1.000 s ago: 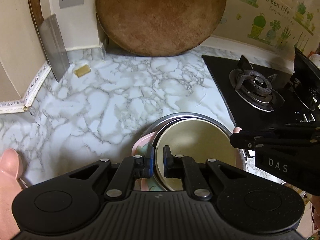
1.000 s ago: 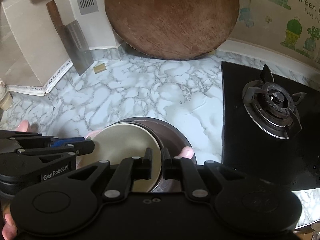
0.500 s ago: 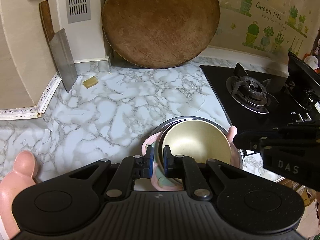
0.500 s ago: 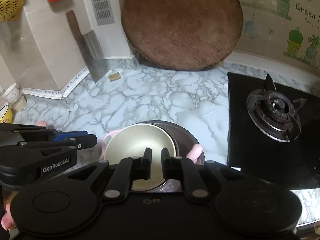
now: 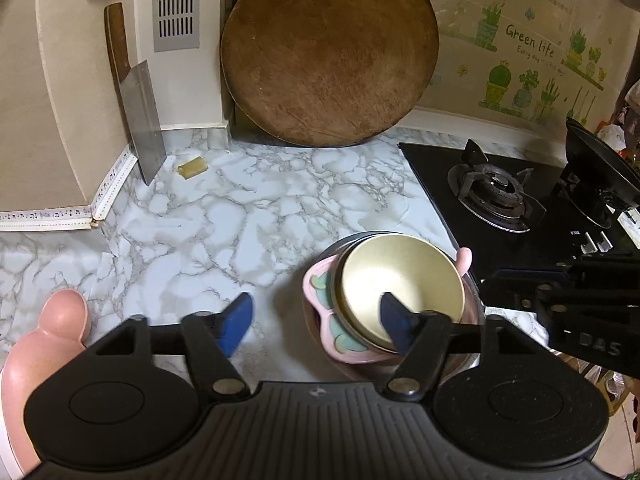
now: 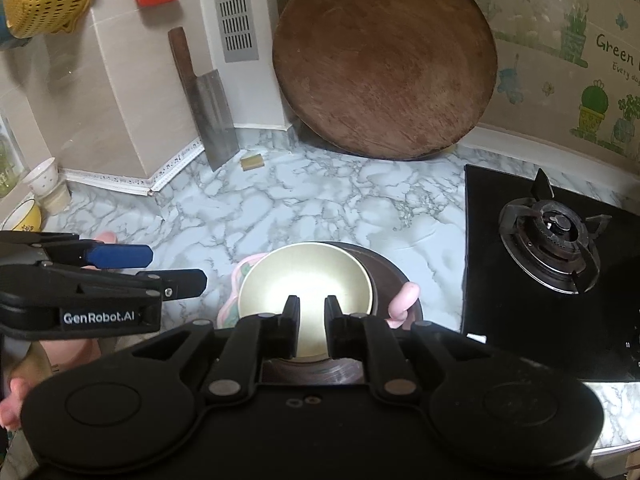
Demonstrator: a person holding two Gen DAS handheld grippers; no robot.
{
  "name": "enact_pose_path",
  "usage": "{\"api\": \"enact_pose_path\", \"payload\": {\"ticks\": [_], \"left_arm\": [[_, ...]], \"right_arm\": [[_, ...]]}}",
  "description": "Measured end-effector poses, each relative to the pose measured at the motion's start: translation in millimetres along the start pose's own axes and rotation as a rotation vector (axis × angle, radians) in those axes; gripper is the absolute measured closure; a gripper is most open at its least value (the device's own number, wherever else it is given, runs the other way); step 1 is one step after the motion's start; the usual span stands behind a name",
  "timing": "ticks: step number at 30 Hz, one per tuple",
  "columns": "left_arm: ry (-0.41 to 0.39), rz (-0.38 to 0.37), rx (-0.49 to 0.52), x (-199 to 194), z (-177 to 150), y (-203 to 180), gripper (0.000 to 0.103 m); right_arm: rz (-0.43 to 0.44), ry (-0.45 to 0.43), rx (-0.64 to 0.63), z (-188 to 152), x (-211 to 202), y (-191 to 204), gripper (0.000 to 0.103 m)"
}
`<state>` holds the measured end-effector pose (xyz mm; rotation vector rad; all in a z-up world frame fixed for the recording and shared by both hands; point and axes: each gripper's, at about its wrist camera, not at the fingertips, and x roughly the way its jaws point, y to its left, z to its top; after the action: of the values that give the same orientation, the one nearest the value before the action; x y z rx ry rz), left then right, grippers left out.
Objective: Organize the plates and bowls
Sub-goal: 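Move both grippers to the steel bowl rim and close them, then lift the nested steel bowl, pot and cream bowl with both grippers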
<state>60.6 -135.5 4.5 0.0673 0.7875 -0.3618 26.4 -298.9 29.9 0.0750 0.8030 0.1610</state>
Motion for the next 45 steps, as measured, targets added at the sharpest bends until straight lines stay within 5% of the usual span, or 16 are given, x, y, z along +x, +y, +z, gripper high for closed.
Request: {"api": "enact_pose_path", "payload": {"ticks": [3,5,7,13,30,39,45], "left_arm": [[-0.005,-0.015,-0.014,0.2,-1.3,6.5,0.026],[-0.004,-0.026,-0.025,2.7,-0.6,10.4,0.024],[-0.008,-0.036,-0.027,5.2,0.9,13.2,0.023],[0.002,-0.046,0.006,28.8,16.9,22.8,0.014],[0.238,-0.191,0.057,146.3,71.1,43.4,0.014],[0.31,-0.243,0.02,186.5,78.6,46.5,0.015],[0.345,-0.262,0.007,199.2,76.7,38.9,0.036]], "right_arm": [[0.027,-0.019,0.014,-6.7,-5.7,-3.6,0.079],[0.027,-0.024,0.023,-10.6,-8.4,-6.9,0.022],[0.035,-0.045,0.044,-15.8,-8.4,-10.5,0.0],[-0.022,-0.027,0.077,-25.9,2.7,-20.9,0.001],[-0.096,0.102,0.267,-49.9,37.5,-56.9,0.001],[-0.097,0.172,0.355,-56.5,59.1,-66.2,0.017],[-0.092,0.2,0.395,-58.2,71.6,-67.8,0.022]]}}
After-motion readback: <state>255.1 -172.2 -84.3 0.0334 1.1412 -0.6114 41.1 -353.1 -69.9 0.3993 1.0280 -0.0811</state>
